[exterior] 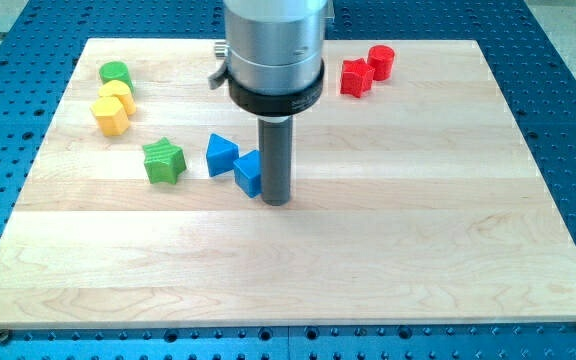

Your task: Push the green star into the blue blocks

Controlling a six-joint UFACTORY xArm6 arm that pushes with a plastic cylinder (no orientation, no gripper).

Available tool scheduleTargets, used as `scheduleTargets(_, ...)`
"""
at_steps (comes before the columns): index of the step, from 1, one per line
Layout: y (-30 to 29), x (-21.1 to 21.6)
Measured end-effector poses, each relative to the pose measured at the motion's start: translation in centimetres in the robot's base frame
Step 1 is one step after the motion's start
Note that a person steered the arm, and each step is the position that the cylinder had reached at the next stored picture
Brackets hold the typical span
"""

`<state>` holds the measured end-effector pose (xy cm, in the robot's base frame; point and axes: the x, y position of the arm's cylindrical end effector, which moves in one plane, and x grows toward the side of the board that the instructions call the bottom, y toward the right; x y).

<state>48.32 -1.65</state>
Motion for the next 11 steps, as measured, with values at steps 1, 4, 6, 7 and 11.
scheduleTargets(1,-2.0,2.7)
scheduleTargets(4,-16.6,-4.4)
scheduleTargets(6,-5.8,-4.6)
scheduleTargets(7,-11.1,0.8)
scheduleTargets(11,-1.7,0.7)
